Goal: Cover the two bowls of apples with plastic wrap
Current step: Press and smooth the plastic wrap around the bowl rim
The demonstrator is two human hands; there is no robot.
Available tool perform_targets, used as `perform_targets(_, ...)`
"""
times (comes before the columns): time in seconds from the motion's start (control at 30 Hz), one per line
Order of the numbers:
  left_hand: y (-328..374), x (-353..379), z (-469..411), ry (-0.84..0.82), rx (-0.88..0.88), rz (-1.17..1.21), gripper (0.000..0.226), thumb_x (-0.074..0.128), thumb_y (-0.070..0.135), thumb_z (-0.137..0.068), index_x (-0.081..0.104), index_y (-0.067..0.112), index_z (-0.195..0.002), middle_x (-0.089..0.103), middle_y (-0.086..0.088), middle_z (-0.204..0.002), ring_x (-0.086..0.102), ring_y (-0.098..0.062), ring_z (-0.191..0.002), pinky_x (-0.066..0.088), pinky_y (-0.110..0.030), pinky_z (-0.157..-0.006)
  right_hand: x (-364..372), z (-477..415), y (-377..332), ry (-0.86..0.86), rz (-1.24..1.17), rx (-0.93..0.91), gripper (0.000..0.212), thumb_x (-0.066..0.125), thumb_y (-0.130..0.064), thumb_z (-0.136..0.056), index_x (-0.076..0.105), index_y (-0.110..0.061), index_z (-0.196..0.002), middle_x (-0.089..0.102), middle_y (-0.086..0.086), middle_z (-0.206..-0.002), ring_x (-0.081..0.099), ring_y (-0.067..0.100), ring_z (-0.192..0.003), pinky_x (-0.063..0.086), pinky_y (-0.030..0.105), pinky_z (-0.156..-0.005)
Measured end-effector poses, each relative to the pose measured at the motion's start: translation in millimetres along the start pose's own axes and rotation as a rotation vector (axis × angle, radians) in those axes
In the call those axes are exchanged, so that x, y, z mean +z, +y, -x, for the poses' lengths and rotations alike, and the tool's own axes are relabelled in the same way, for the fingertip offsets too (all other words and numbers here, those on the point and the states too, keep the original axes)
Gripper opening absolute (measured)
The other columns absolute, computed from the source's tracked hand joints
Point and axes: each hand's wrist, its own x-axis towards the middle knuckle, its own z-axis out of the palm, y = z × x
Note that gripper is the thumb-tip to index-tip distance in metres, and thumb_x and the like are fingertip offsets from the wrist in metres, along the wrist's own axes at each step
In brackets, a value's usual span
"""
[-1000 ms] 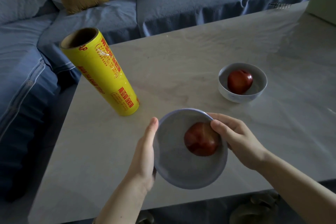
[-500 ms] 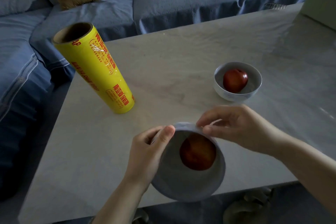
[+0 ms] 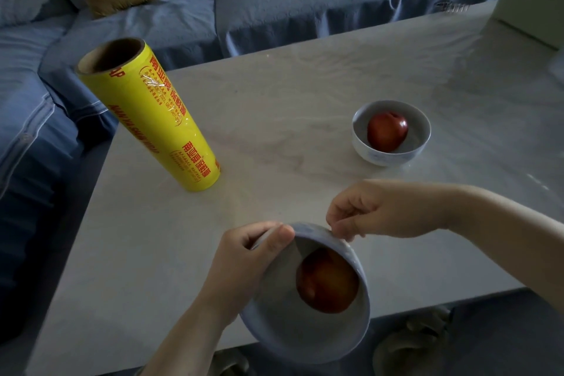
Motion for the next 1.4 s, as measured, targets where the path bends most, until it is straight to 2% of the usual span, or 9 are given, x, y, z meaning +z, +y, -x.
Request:
perform_targets(0.2,-2.1,4.9,0.8,0.104,-0.07,0.046,0.068,0.065,0.065,-0.056,0.055,-0.003,-0.056,0.046,-0.011,-0.056,0.043,-0.019,-0.059,0.032,-0.029,-0.053,1.5,3.6,6.4,0.157,-0.125,-0.045,0.01,0.068,-0.024,-0.08,0.069,-0.032,-0.076,0.07,-0.012,-0.071,0.065,0.002,-0.065,0.049,0.01,-0.063)
perform_targets(0.3,-0.8,6.9,1.5,0.096,-0.1,0.044,0.048,0.056,0.063,-0.051,0.058,0.015,-0.047,0.048,-0.004,-0.051,0.045,-0.016,-0.056,0.034,-0.025,-0.052,0.4,2.0,7.4,0.118,-0.096,-0.027,0.011,0.065,-0.025,-0.083,0.068,-0.032,-0.075,0.069,-0.012,-0.071,0.065,0.001,-0.065,0.048,0.009,-0.064)
perform_targets(0.5,1.2,4.0,2.7,0.013,-0.069,0.03,0.038,0.055,0.057,-0.058,0.065,0.022,-0.05,0.055,0.005,-0.05,0.05,-0.007,-0.054,0.039,-0.015,-0.049,1.5,-0.4,3.9,-0.019,-0.055,-0.007,0.023,0.056,-0.024,-0.088,0.061,-0.038,-0.07,0.06,-0.024,-0.062,0.056,-0.004,-0.065,0.047,0.013,-0.069)
perform_targets(0.7,-0.9,2.5,0.9,0.007,-0.038,0.038,0.063,0.064,0.065,-0.062,0.063,0.002,-0.067,0.059,-0.015,-0.065,0.053,-0.019,-0.063,0.04,-0.027,-0.057,0.5,-1.5,8.4,0.047,-0.117,0.012,0.022,0.052,-0.02,-0.089,0.063,-0.029,-0.072,0.061,-0.007,-0.076,0.054,0.011,-0.075,0.05,0.031,-0.082)
perform_targets(0.83,0.3,4.8,0.0,0.014,-0.069,0.054,0.066,0.064,0.069,-0.06,0.063,0.003,-0.066,0.059,-0.019,-0.066,0.054,-0.023,-0.065,0.041,-0.032,-0.06,-1.1,-3.4,5.4,0.02,-0.171,0.075,0.025,0.055,-0.016,-0.086,0.06,-0.026,-0.064,0.057,-0.012,-0.061,0.047,0.001,-0.057,0.043,0.016,-0.06)
perform_targets(0.97,-0.4,9.0,-0.2,0.004,-0.056,0.029,0.057,0.065,0.062,-0.067,0.067,0.005,-0.07,0.062,-0.025,-0.07,0.057,-0.031,-0.069,0.044,-0.034,-0.063,-1.6,-14.5,4.9,-0.006,-0.162,0.219,0.032,0.058,-0.037,-0.083,0.059,-0.021,-0.056,0.052,-0.011,-0.049,0.043,0.002,-0.048,0.041,0.018,-0.062)
perform_targets(1.1,3.4,12.2,1.1,-0.006,-0.06,0.028,0.039,0.055,0.061,-0.055,0.075,0.031,-0.068,0.073,-0.001,-0.072,0.066,-0.017,-0.075,0.05,-0.027,-0.067,-5.5,-19.5,0.2,-0.13,-0.364,0.314,0.043,0.059,-0.059,-0.067,0.063,-0.02,-0.048,0.051,-0.004,-0.052,0.041,0.007,-0.05,0.039,0.021,-0.062)
perform_targets(1.27,7.7,9.6,3.0,0.031,0.014,-0.014,0.035,0.066,0.067,-0.059,0.074,0.034,-0.067,0.074,0.009,-0.074,0.065,-0.001,-0.07,0.05,-0.015,-0.062,2.0,-21.2,0.4,-0.161,-0.739,0.305,0.036,0.063,-0.047,-0.06,0.067,-0.012,-0.068,0.056,0.0,-0.064,0.047,0.009,-0.06,0.043,0.017,-0.061)
perform_targets(1.4,7.2,11.9,2.2,0.062,0.06,-0.079,0.022,0.061,0.064,-0.055,0.07,0.048,-0.066,0.069,0.022,-0.067,0.062,0.004,-0.067,0.047,-0.011,-0.06,10.9,-22.8,1.3,-0.031,-0.714,0.329,0.032,0.069,-0.039,-0.06,0.069,-0.013,-0.077,0.058,0.004,-0.08,0.052,0.014,-0.081,0.045,0.023,-0.076)
